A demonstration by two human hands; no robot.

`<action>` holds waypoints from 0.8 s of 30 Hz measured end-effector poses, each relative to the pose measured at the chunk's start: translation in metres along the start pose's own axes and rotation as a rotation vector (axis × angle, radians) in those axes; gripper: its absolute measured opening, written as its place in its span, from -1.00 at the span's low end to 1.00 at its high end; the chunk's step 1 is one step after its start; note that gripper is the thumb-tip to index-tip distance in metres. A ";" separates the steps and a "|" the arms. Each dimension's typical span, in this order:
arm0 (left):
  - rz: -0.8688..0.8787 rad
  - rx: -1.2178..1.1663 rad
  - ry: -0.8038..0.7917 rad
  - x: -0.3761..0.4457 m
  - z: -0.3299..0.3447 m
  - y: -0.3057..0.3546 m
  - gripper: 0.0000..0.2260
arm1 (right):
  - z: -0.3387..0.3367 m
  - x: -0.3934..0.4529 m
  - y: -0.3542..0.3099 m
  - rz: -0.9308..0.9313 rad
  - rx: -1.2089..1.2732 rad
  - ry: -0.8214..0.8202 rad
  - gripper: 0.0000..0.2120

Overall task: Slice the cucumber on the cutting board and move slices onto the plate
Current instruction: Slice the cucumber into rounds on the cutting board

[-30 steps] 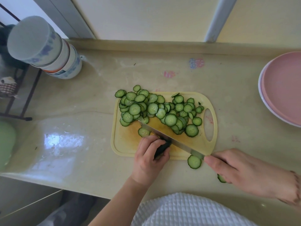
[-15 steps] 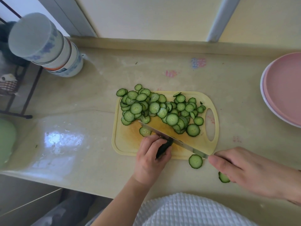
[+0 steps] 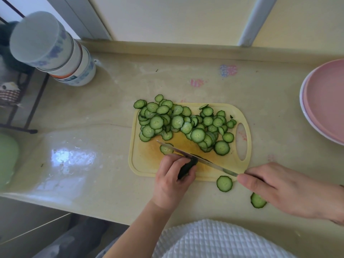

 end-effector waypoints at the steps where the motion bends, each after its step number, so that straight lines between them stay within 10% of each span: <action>1: 0.009 -0.002 -0.001 0.000 0.000 0.000 -0.77 | 0.001 0.003 0.001 0.000 -0.003 -0.005 -0.29; 24: -0.005 0.026 0.018 0.000 0.001 0.001 -0.80 | 0.000 0.013 -0.001 -0.041 0.031 -0.063 -0.28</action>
Point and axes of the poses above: each hand's wrist, its own x-axis towards the middle knuckle, its own z-axis out of the palm, y = z × x, the point moved 4 cm from there along x, towards the middle knuckle, and after that the axes turned 3 degrees about x, right-handed, at the moved point
